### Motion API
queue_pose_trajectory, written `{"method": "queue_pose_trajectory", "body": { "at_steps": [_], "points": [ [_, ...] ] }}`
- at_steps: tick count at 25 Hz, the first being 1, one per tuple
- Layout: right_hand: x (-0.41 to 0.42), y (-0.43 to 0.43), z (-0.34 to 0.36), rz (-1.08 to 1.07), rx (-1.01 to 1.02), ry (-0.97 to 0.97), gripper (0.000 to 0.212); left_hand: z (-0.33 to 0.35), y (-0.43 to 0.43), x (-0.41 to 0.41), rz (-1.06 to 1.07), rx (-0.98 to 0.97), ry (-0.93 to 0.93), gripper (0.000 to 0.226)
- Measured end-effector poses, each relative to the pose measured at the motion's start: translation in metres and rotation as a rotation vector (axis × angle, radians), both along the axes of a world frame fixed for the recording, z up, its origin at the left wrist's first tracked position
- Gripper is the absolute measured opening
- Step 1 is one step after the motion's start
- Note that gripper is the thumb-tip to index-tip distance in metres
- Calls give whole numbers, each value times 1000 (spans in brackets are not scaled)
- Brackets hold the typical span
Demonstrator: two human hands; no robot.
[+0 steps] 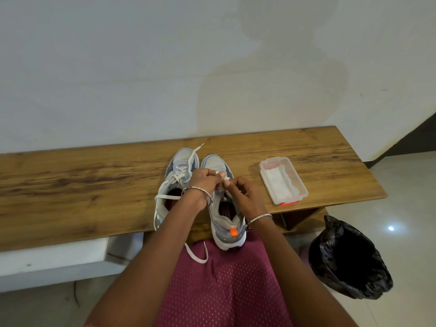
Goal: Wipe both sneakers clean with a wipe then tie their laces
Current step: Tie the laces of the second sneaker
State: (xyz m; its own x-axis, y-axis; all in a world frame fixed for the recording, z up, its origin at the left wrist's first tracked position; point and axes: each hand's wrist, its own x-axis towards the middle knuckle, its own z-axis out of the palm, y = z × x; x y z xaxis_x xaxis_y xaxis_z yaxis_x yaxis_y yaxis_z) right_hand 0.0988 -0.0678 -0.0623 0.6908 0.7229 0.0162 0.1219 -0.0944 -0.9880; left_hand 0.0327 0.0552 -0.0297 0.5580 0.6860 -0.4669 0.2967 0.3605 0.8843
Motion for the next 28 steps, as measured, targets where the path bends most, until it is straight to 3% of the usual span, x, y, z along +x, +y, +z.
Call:
{"method": "queue_pose_trajectory", "body": {
  "at_steps": [3,7,11,15,28],
  "points": [
    [0,4,-3,-56,25,117,26,-4,-2,-3,61,-46,-28,13],
    [-1,7,-15,-158,103,382,36,-15,-9,-11,351,-307,-302,15],
    [-6,8,-22,-271,358,773,35,-39,-24,-11,536,-63,-311,14],
    [-7,12,-33,-309,366,904,26,-47,-30,-5,608,197,-224,21],
    [-12,25,-46,-575,505,1115,23,-51,-34,4,717,231,-263,10]
  ]
}}
